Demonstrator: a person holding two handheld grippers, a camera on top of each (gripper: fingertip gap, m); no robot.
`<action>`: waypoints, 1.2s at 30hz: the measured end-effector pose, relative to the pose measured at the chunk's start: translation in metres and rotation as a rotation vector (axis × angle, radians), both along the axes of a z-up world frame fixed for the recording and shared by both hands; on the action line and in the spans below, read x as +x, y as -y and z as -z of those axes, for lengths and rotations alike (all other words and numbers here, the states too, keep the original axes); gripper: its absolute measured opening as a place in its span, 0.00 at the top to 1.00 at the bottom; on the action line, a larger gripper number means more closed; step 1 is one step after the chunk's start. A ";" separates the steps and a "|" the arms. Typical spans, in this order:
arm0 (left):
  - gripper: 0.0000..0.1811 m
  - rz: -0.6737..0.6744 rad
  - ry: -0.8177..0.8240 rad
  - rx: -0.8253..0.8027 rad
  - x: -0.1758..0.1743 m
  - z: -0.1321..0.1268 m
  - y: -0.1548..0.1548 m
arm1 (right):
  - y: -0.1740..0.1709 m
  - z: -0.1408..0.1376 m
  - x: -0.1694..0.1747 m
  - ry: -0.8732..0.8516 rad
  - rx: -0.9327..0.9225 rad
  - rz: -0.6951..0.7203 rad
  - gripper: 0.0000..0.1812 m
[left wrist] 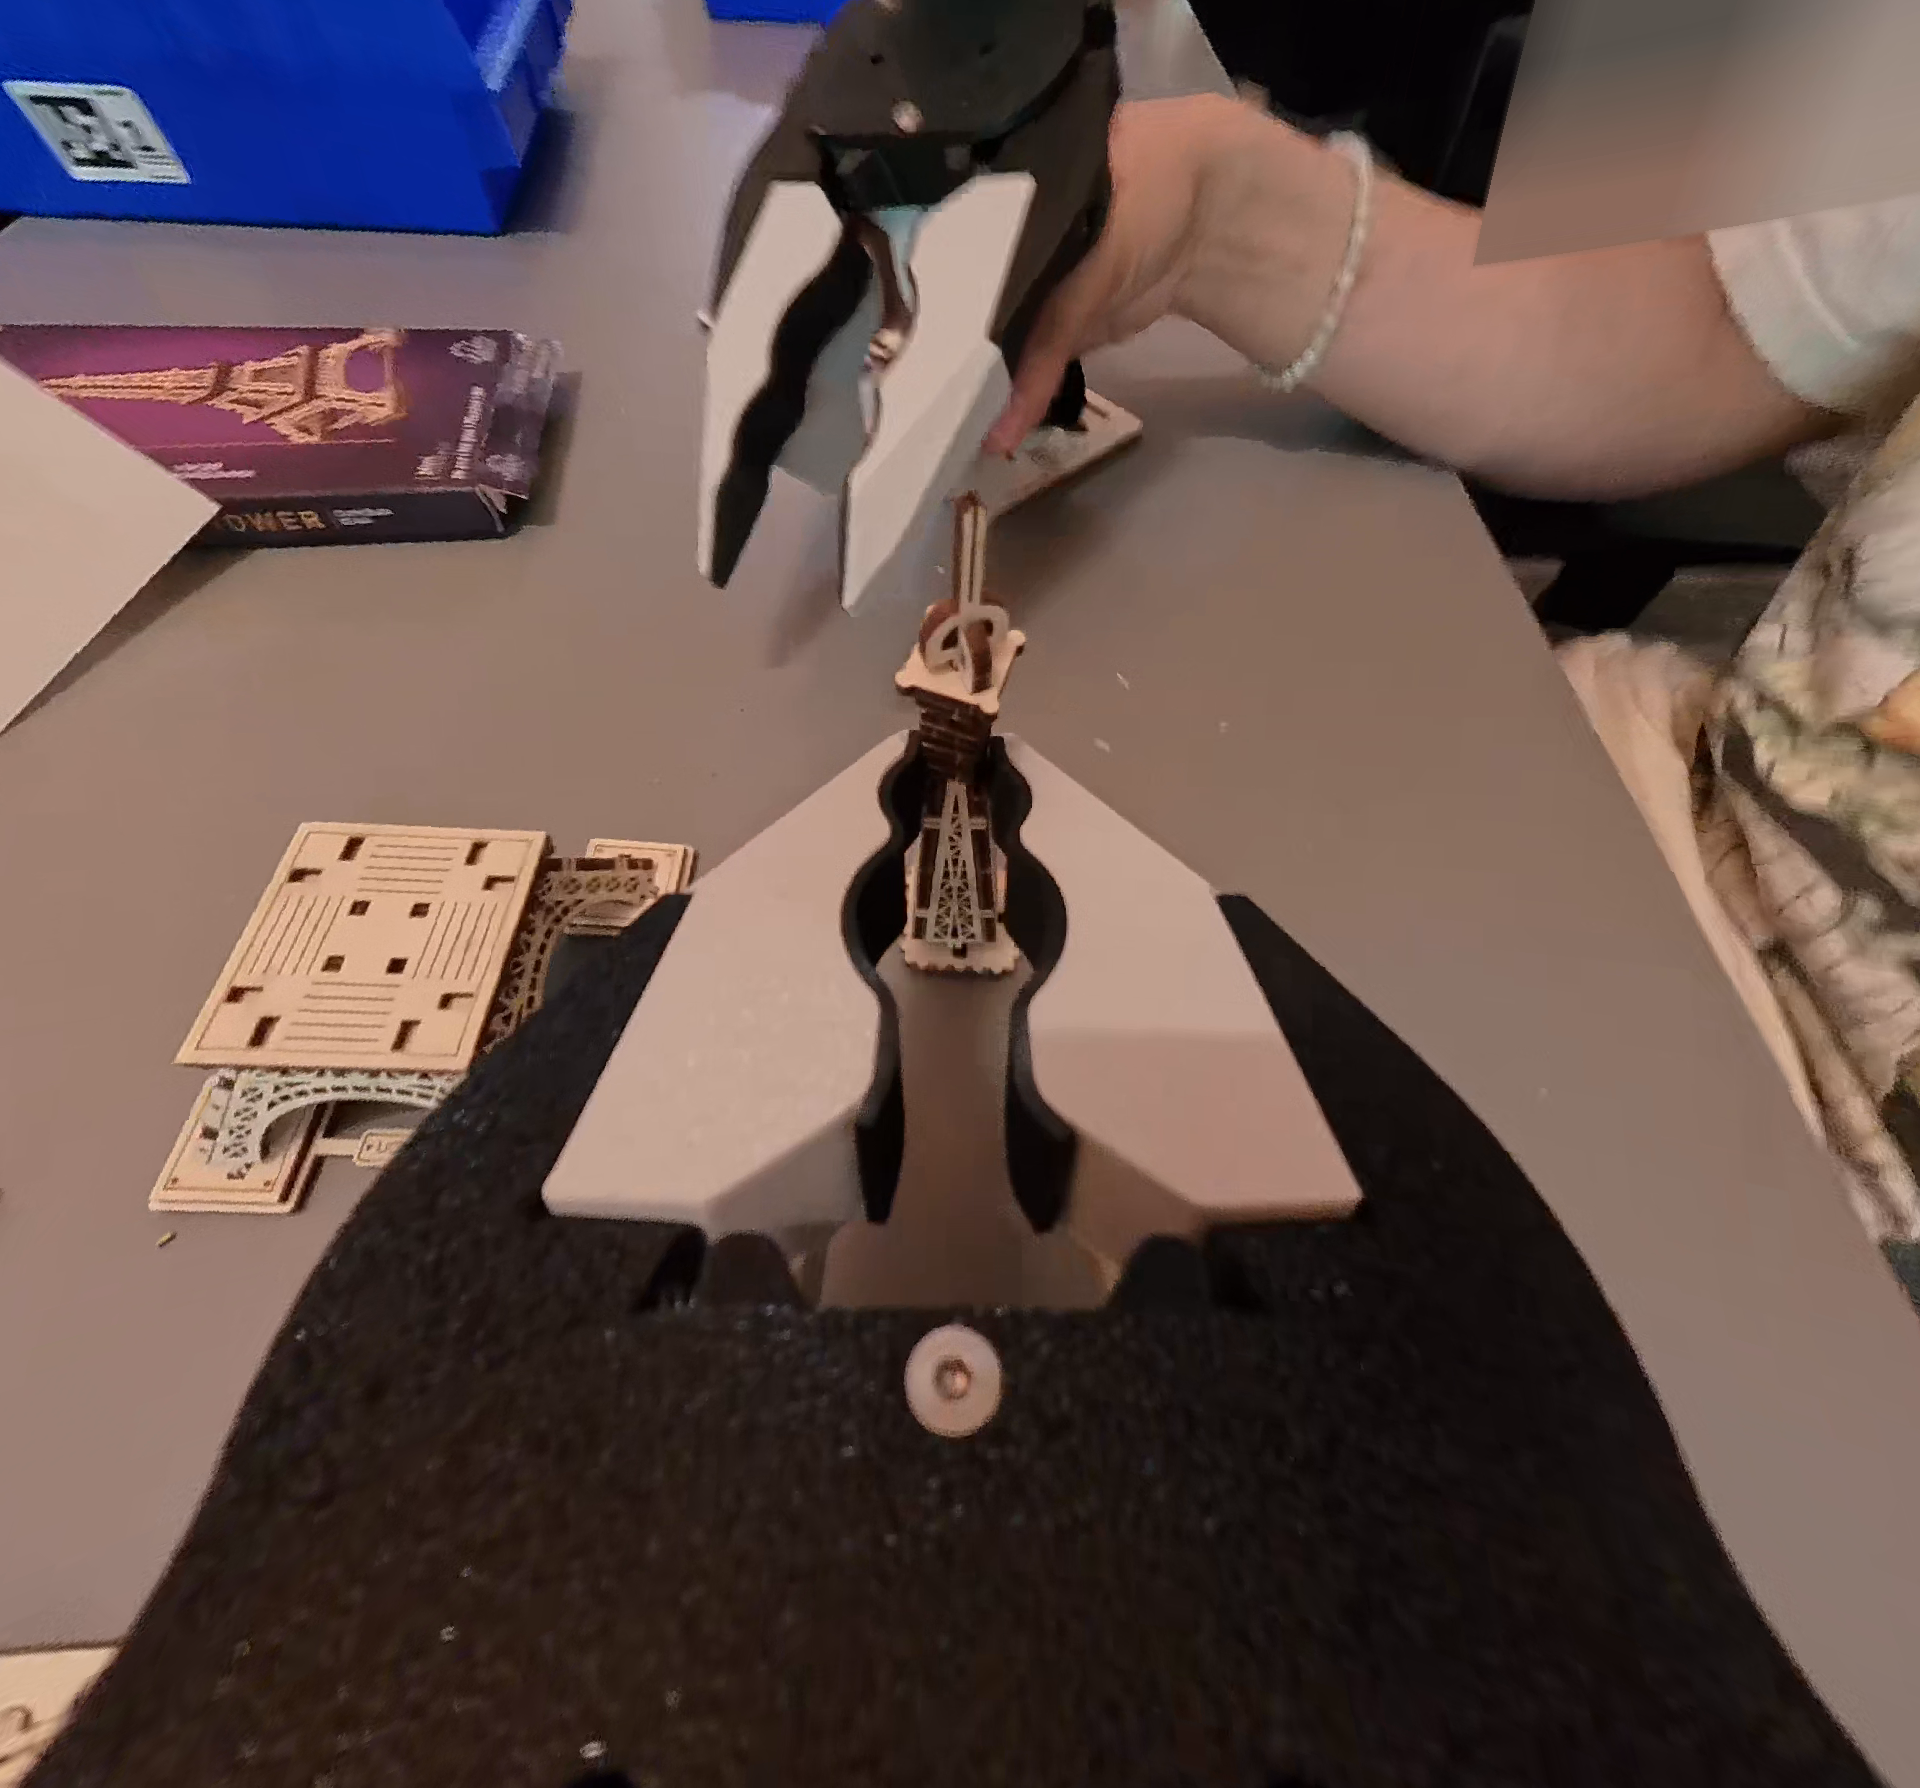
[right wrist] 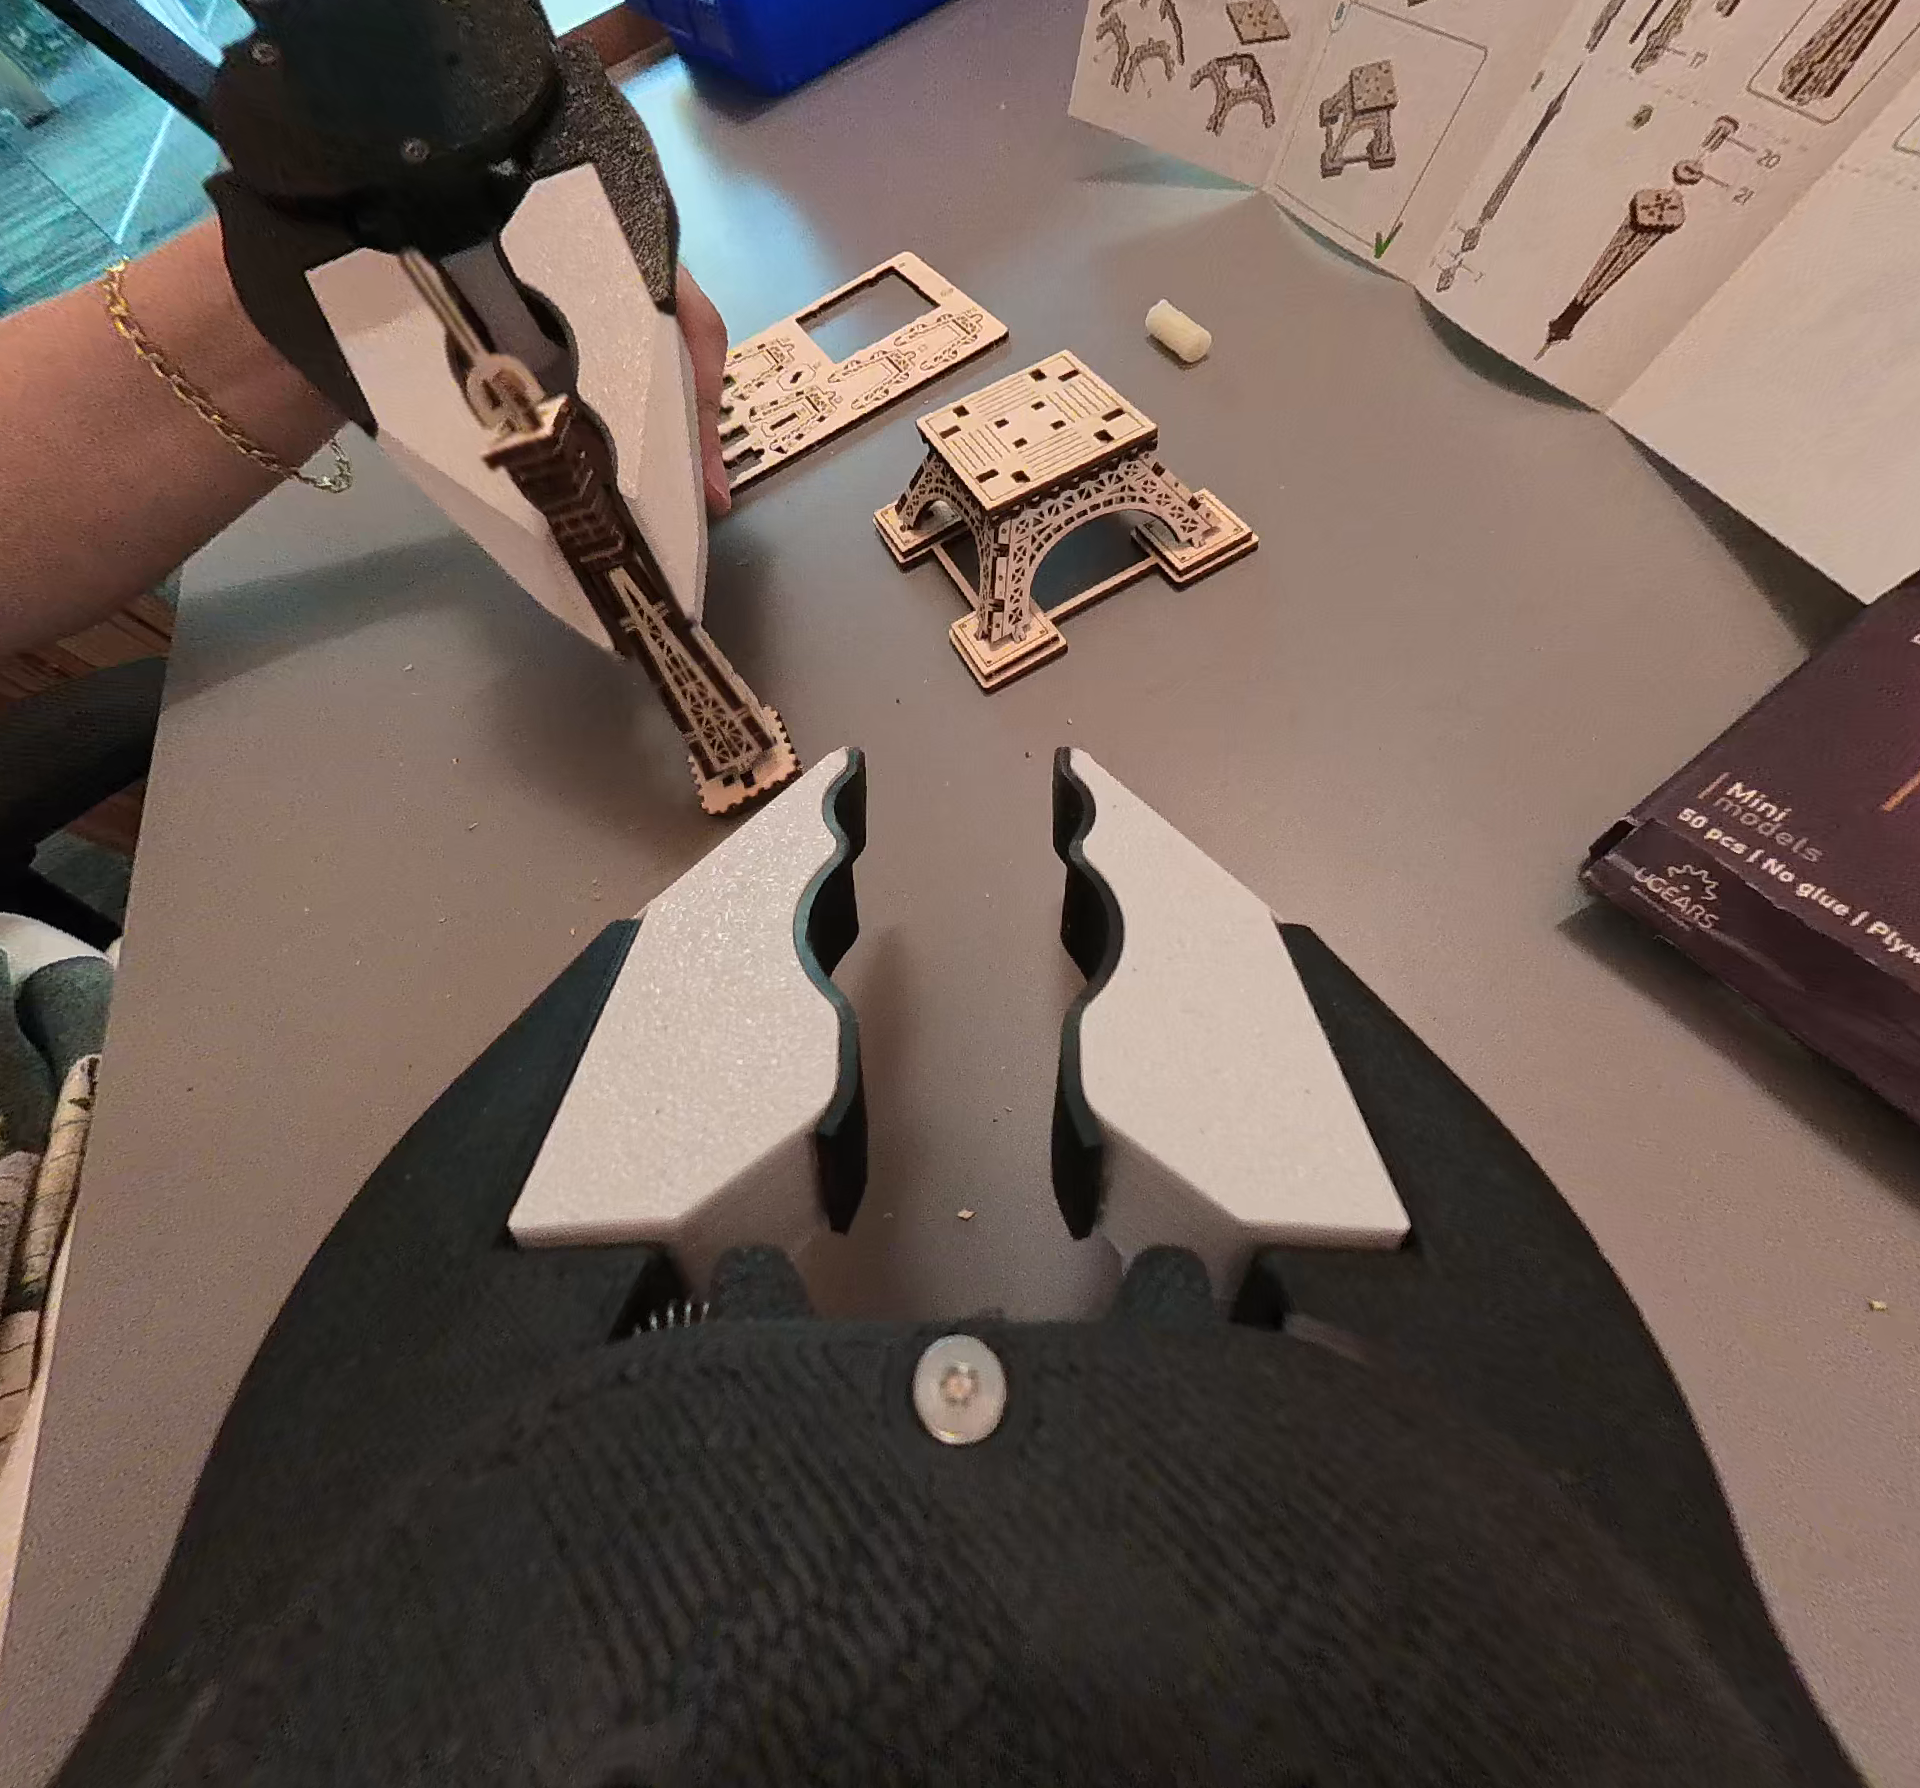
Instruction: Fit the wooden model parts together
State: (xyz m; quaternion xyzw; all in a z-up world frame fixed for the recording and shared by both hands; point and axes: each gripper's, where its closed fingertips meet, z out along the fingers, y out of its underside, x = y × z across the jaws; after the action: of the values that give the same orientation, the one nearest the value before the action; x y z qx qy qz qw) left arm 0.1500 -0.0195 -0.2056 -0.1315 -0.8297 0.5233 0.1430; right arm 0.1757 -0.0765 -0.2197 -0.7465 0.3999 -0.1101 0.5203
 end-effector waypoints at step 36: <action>0.95 -0.028 0.085 -0.057 -0.005 0.002 0.001 | 0.003 0.006 0.003 -0.044 0.007 0.018 0.83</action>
State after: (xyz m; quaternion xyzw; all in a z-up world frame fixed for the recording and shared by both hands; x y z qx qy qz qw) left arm 0.1446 -0.0201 -0.2078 -0.1462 -0.8214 0.5428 0.0966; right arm 0.1789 -0.0790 -0.2253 -0.7433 0.4180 -0.0969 0.5132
